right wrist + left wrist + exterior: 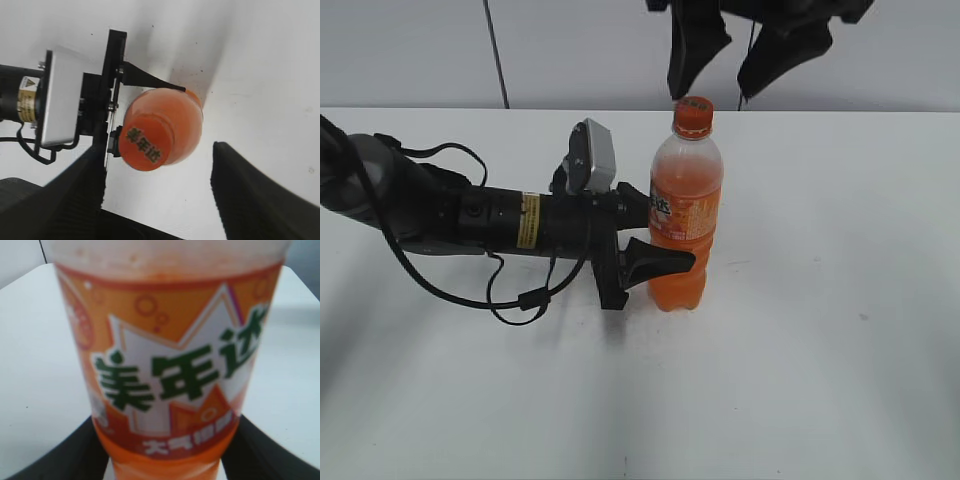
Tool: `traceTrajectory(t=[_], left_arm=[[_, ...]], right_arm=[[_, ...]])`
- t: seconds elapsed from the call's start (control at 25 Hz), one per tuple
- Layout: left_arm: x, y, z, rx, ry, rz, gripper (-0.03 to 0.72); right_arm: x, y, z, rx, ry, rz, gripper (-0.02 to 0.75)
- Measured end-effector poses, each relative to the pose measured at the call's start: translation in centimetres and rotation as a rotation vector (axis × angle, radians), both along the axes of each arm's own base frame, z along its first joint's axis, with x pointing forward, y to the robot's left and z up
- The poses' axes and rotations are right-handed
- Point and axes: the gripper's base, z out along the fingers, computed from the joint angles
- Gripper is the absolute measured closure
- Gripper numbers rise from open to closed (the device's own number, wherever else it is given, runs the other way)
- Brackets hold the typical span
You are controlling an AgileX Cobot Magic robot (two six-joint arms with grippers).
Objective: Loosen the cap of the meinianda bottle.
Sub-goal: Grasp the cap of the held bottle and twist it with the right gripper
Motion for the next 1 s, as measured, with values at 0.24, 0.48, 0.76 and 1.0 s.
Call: traceTrajectory(t=[0.24, 0.48, 0.76, 1.0], left_arm=[[0.0, 0.0, 0.0, -0.001, 0.0, 0.0, 0.287], [0.0, 0.0, 0.0, -0.003, 0.0, -0.002, 0.287], [0.0, 0.0, 0.0, -0.003, 0.0, -0.002, 0.287], [0.0, 0.0, 0.0, -0.003, 0.0, -0.002, 0.287]], right_arm=[[0.5, 0.5, -2.2, -0.025, 0.058, 0.0, 0.245], [0.8, 0.8, -2.0, 0.006, 0.022, 0.006, 0.257], [0.9, 0.7, -2.1, -0.007, 0.01, 0.008, 0.421], [0.9, 0.7, -2.1, -0.018, -0.003, 0.062, 0.466]])
